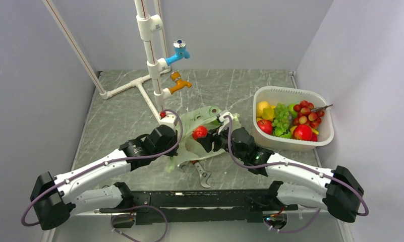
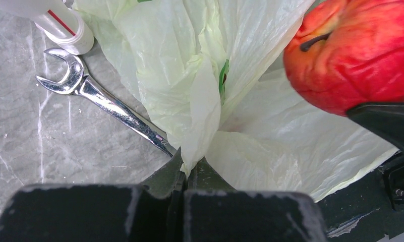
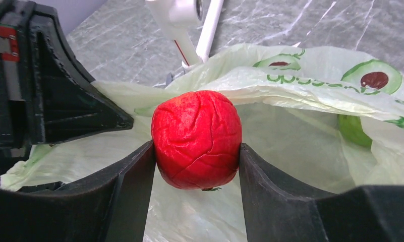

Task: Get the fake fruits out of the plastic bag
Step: Take out the fake fruit from the plastic bag, then place the fake fruit in the bin.

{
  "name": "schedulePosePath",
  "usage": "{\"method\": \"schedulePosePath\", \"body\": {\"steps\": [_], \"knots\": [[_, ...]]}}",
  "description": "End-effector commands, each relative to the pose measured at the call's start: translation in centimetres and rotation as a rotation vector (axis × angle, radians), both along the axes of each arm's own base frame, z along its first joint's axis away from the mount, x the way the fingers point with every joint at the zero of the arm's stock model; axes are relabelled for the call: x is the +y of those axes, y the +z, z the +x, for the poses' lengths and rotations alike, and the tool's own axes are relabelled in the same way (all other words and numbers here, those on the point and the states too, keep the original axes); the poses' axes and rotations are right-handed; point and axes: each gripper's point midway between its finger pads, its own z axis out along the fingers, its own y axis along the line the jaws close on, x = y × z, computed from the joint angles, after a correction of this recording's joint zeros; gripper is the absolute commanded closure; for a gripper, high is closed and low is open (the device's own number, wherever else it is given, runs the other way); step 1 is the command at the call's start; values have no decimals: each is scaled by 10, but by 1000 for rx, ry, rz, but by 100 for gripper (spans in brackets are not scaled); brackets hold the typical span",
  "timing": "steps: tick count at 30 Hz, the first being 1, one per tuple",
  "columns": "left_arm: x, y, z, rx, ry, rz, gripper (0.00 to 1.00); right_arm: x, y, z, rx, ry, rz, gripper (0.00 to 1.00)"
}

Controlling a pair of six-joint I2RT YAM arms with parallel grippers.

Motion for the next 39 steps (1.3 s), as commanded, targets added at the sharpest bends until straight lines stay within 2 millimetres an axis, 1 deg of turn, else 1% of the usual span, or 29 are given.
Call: {"method": "schedulePosePath", "body": {"steps": [1,7,11,14,19,22,25,28,31,34,37,39], "knots": [[-9,11,5,-24,-7,-36,100,-1,45,6,-87,-17,41,100],[-12,12,6,-13,-14,-21,100,-13,101,14,-207,-78,107,100],[-14,11,6,-5,-14,-26,100,-29,133,20,-271,-151,132,100],[-15,9,5,5,-15,-28,100,-50,151,25,-311,-249,153,100],[-15,9,5,20,-18,-3,100,-98,166,30,-340,-448,186,100],[-14,11,6,17,-9,-3,100,-128,166,36,-338,-580,188,100],[-15,12,5,17,-10,-16,100,-158,160,46,-316,-726,167,100],[-18,12,5,18,-17,-23,100,-188,145,56,-253,-863,149,100],[-18,14,5,20,-22,-12,100,-218,124,65,-177,-988,168,100],[-16,16,4,15,-21,-16,100,-236,100,72,-112,-1048,171,100],[-13,15,3,12,-13,-21,100,-240,84,78,-56,-1067,153,100],[-12,15,2,12,-11,-19,100,-243,76,81,-29,-1091,134,100]]}}
